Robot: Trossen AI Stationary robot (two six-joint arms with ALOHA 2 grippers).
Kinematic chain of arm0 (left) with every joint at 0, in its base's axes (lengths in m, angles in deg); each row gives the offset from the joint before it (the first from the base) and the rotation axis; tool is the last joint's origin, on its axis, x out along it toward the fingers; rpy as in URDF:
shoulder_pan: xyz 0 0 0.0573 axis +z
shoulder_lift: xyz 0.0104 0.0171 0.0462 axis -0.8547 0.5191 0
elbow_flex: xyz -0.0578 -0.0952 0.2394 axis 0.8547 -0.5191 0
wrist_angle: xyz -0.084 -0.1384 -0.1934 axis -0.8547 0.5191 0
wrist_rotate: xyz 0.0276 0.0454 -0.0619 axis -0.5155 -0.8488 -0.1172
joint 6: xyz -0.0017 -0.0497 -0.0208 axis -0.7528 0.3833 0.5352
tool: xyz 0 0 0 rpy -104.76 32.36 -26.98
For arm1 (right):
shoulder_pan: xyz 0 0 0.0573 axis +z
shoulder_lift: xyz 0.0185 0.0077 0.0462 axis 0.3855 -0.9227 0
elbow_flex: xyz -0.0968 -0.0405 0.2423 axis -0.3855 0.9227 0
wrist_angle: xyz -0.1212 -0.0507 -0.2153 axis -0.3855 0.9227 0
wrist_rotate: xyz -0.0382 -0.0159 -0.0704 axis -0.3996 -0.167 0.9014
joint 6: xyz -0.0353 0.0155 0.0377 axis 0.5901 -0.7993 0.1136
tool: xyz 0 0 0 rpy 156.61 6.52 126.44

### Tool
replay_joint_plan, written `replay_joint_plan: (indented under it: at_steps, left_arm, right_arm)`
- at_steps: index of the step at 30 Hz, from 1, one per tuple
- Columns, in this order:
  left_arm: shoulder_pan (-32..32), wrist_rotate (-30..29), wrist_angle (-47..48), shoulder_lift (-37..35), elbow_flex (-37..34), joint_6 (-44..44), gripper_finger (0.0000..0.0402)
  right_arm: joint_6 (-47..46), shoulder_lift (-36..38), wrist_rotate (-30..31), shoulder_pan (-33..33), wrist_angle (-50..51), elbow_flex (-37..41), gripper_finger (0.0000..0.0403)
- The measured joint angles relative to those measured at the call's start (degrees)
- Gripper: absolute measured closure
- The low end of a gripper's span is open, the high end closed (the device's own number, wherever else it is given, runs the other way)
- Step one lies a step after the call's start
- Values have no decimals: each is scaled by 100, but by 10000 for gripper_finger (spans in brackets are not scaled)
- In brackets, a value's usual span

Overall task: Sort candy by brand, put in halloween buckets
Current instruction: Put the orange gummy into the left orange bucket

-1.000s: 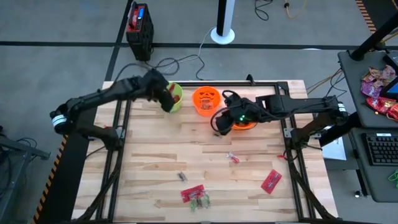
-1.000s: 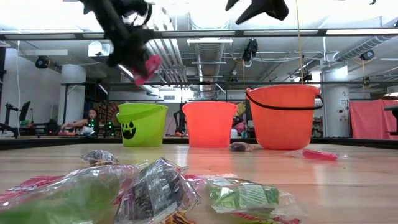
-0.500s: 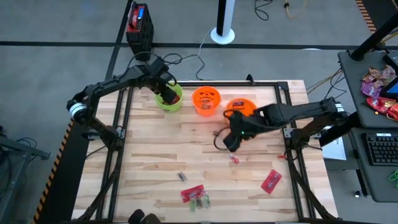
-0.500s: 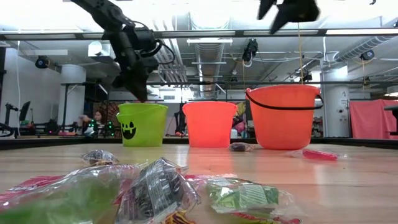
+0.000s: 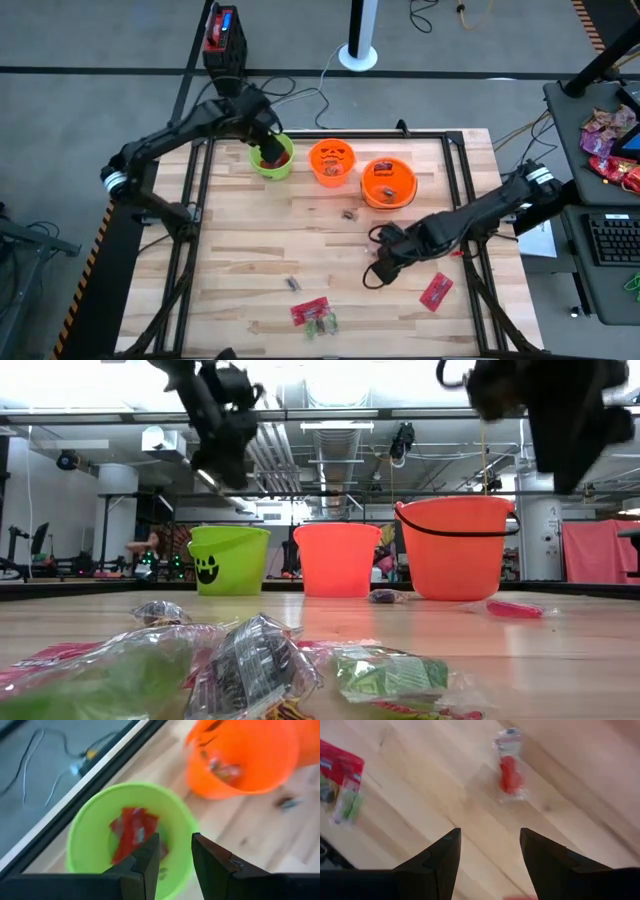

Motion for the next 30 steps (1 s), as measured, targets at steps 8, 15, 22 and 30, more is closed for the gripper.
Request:
replay_joint_plan:
  at_steps: [8,15,22,30]
  left_arm:
    - [-1034,-1,-269,-847,-71,188,304]
    - [-1555,-34,-369,-1160,-76,404,303]
    - [-1779,-49,-165,-1109,-82,612,303]
    - [-2659,-43,322,-1398,-890,915,303]
  right_arm:
    - [120,-212,500,-303,-1497,1221,207]
    - [908,-599,173,-507,-2317,1402,207]
    - [1251,-1256,109,-501,-2390,1346,232]
    - [1775,-920,-69,-552,-2243,1193,381]
